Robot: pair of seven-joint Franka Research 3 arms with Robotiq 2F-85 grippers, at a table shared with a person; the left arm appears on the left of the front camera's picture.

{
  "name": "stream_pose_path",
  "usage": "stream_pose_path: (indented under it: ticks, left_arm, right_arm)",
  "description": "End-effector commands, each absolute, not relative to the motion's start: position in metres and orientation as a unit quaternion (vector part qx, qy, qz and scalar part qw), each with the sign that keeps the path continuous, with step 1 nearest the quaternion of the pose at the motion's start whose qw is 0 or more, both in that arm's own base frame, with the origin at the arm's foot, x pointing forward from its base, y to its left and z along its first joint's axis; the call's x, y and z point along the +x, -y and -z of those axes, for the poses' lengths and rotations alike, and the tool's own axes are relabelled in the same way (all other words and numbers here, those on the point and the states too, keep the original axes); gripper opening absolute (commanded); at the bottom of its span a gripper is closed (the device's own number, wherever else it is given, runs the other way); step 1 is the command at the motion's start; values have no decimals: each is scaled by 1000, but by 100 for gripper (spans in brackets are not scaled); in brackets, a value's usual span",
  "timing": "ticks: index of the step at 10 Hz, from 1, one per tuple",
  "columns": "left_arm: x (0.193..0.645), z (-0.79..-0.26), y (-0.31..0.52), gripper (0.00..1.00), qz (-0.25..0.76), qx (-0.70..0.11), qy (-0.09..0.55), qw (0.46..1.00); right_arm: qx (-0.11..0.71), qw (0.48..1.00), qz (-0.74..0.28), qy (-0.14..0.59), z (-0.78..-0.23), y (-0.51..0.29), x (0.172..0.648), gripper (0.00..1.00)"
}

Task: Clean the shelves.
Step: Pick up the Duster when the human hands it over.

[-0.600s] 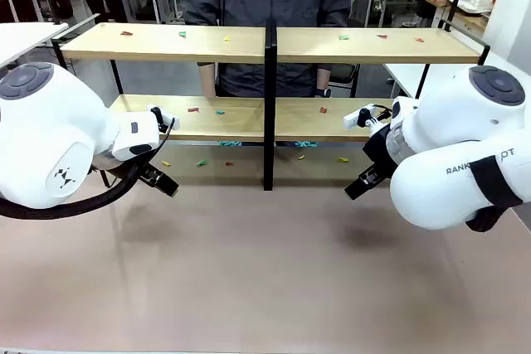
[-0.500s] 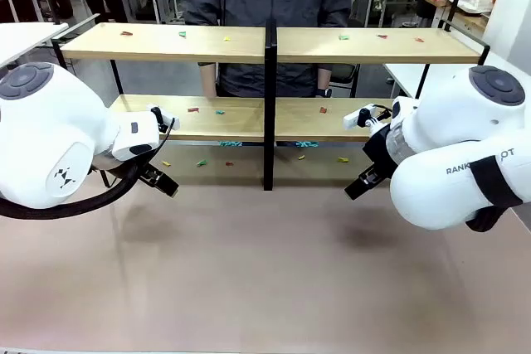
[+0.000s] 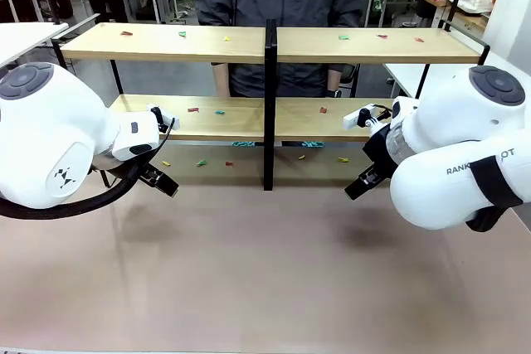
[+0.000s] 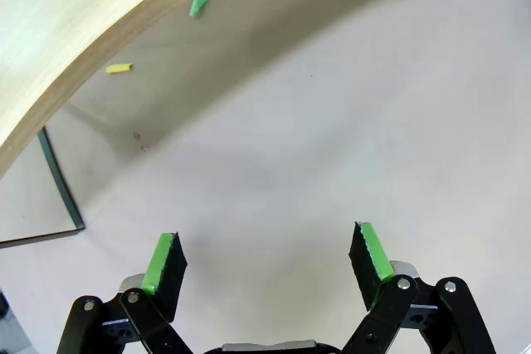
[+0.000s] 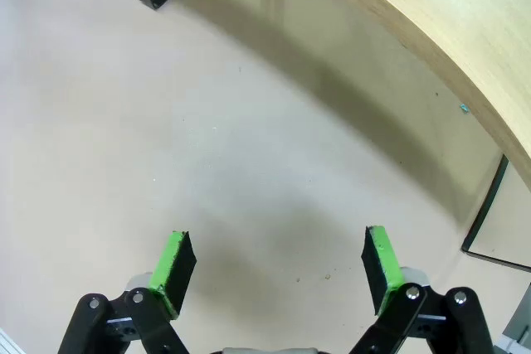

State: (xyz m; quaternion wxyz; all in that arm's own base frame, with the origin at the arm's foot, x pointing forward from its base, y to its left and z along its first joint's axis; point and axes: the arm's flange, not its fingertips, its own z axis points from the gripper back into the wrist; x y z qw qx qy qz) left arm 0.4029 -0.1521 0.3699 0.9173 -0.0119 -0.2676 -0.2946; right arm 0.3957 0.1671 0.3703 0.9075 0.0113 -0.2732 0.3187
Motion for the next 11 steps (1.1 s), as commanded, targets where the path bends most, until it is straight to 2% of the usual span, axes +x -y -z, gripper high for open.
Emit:
stream_pose_path:
  ticks: [1, 7, 9, 11]
  left_arm:
    - [403, -370, 152, 100, 295, -12, 268, 917]
    - [403, -370, 152, 100, 295, -12, 268, 917]
    - [355, -420, 132, 100, 363, -40, 269, 891]
    - [293, -475, 72, 100, 434, -94, 309, 841]
  right_arm:
    - [12, 908, -319, 273, -370, -167, 396, 100]
    - [11, 908, -319, 273, -370, -167, 396, 100]
    - [48, 894, -337, 291, -412, -144, 377, 100]
    - [87, 902, -313, 285, -461, -74, 342, 100]
